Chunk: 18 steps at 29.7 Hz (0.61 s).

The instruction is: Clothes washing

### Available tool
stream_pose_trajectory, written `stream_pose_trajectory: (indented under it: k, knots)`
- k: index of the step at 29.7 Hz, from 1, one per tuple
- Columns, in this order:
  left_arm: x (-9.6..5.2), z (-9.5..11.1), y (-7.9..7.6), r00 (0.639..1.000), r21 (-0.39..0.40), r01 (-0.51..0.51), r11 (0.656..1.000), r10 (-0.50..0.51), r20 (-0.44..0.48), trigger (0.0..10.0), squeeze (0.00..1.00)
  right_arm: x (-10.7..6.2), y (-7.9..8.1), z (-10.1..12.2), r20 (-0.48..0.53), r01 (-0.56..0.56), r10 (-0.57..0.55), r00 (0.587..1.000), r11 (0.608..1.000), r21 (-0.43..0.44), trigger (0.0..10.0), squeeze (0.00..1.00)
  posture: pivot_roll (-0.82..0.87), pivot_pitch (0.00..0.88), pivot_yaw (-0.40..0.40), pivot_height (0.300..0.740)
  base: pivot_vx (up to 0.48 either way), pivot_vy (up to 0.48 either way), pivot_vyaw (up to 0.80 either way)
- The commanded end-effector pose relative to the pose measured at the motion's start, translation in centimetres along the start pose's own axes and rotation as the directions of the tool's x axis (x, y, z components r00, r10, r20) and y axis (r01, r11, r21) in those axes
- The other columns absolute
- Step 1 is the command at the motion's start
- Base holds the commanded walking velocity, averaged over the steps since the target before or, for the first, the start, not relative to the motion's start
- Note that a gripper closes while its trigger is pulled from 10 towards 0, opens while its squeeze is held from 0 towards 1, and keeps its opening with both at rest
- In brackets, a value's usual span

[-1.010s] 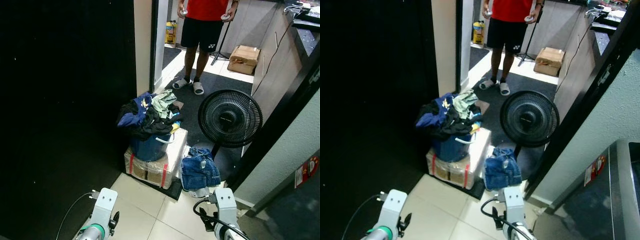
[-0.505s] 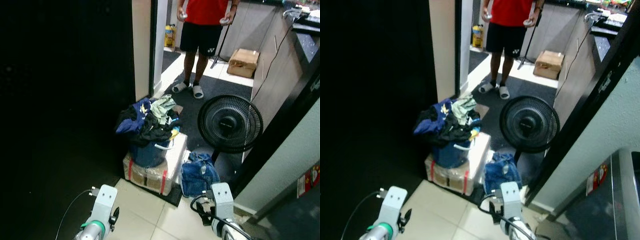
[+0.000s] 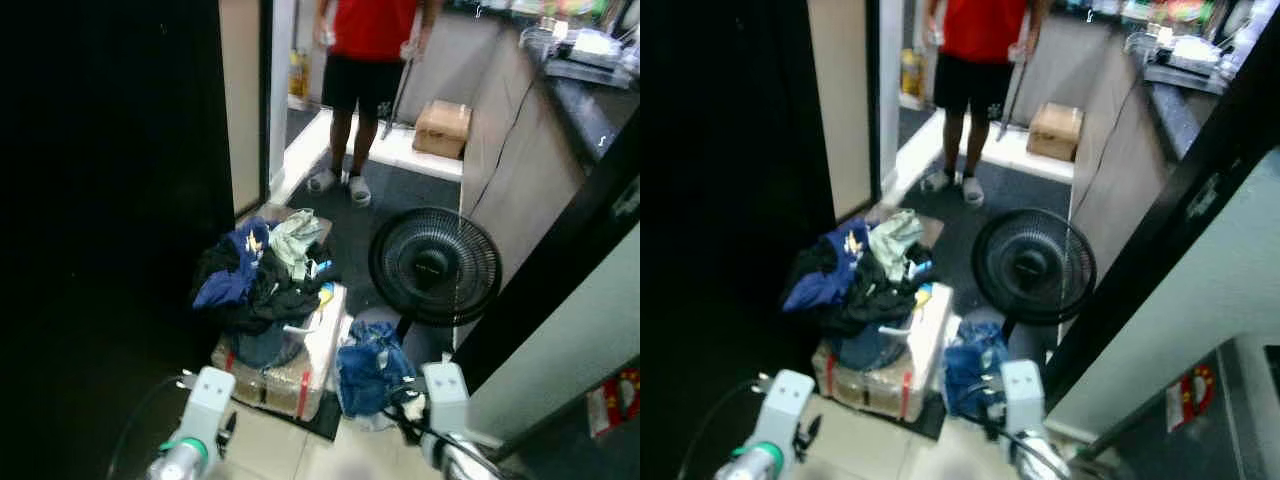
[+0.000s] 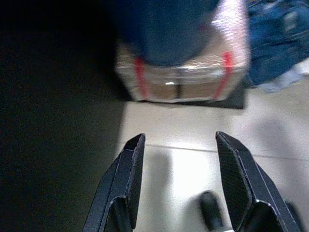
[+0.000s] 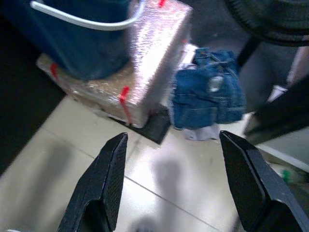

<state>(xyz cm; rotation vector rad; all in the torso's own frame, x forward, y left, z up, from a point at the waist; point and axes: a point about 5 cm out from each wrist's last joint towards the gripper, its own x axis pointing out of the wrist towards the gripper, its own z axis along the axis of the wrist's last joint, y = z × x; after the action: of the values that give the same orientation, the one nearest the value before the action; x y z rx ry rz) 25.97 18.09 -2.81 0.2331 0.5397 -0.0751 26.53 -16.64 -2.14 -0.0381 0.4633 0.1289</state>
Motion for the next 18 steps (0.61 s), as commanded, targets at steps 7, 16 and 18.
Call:
stream_pose_trajectory:
  k: [7, 16, 18]
  knots:
    - [0.0, -0.17, -0.9, 1.0, -0.003, 0.022, 1.0, -0.022, -0.01, 10.0, 0.0, -0.28, -0.69, -0.32, -0.008, 0.012, -0.012, 1.0, 0.999, -0.034, 10.0, 0.0, -0.02, 0.007, 0.018, 0.74, 0.436, 0.0, 0.34]
    - [0.04, -0.06, -0.92, 1.0, -0.004, 0.022, 1.0, -0.022, -0.006, 10.0, 0.0, -0.16, -0.57, -0.15, -0.003, 0.012, -0.013, 1.0, 1.0, -0.027, 10.0, 0.0, -0.02, 0.01, 0.018, 0.74, 0.429, 0.0, 0.09]
    - [0.04, -0.06, -0.96, 1.0, -0.004, 0.023, 1.0, -0.023, -0.006, 10.0, 0.0, -0.21, -0.66, -0.24, -0.006, 0.016, -0.016, 1.0, 0.999, -0.028, 10.0, 0.0, -0.02, 0.01, 0.018, 0.74, 0.42, 0.0, 0.0]
